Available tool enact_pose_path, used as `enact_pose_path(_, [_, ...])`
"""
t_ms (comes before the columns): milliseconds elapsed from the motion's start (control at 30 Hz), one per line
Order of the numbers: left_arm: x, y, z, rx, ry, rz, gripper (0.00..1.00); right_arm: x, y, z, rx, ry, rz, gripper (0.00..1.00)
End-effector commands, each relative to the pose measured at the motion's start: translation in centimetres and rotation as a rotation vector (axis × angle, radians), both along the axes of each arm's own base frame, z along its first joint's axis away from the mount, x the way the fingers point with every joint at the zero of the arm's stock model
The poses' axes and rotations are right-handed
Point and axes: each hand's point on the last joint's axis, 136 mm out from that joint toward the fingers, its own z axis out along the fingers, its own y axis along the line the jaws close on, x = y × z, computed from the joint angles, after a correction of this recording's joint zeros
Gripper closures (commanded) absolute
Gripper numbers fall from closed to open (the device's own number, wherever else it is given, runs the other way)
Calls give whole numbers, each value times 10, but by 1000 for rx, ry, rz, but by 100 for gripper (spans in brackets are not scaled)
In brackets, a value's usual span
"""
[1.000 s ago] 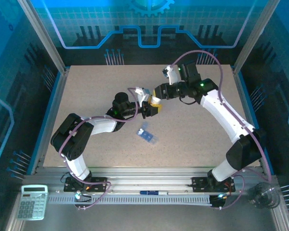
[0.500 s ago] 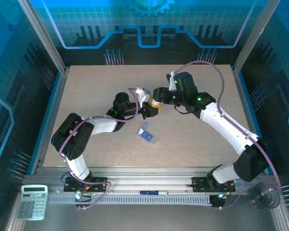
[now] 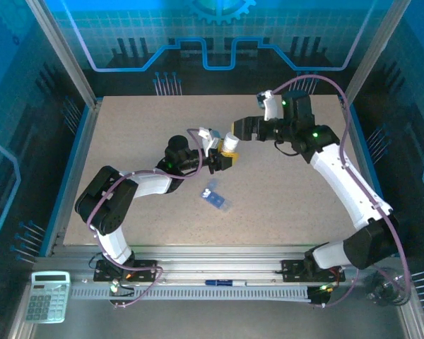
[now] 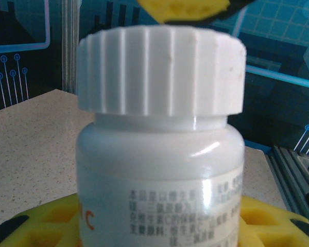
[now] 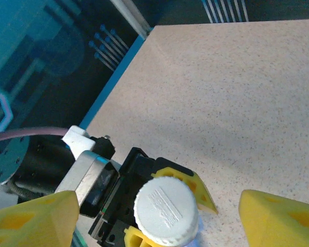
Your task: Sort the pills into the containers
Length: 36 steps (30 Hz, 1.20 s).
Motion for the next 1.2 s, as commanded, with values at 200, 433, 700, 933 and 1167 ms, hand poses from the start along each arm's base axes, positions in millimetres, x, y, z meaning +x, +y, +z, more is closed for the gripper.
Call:
enact_pose_path(200, [1,-3,27,-41,-72,-7,100,-4,17,-29,-177,30,161,21])
enact_pose_path(433, [1,-2,28,-37,-75,-7,100,-7,26,-38,-185,49,192,24])
enact_pose_path(700, [1,-2,28,-36,-73,-7,100,-5,29,-45,-183,74,191,44])
enact_pose_path(933, [0,-2,27,-34,-75,-5,100,-2,24,-57,-166,126,67,64])
enact_pose_path(1167, [1,-2,28,-36,-79,-4,100,-12,12,-81,-91,203,-210,65])
